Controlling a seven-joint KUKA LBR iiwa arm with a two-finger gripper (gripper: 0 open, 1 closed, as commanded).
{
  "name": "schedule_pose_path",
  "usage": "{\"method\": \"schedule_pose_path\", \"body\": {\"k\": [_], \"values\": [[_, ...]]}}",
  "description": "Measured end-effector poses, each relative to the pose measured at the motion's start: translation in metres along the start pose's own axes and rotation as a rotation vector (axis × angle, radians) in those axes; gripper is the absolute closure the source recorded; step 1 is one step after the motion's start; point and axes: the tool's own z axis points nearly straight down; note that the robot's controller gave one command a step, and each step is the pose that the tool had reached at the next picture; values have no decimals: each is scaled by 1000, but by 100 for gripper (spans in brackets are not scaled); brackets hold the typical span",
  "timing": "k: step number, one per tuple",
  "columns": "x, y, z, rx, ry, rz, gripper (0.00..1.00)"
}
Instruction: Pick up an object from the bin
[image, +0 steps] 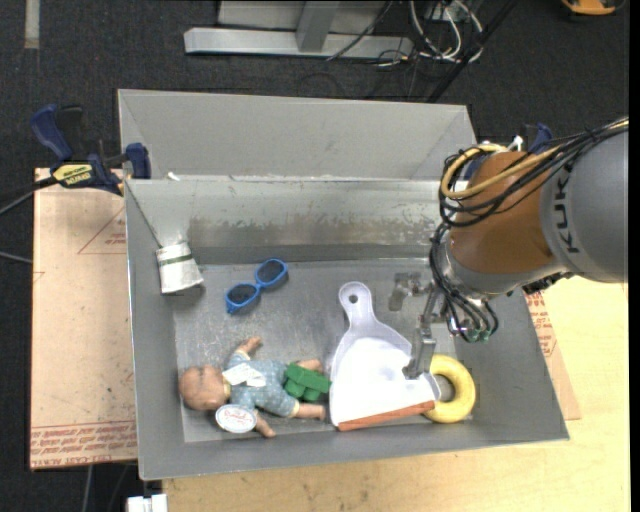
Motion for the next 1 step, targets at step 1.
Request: {"method": "schedule_pose_path", "body": {"k": [1], "values": [[-92, -27, 53, 2, -13, -155, 100]]}}
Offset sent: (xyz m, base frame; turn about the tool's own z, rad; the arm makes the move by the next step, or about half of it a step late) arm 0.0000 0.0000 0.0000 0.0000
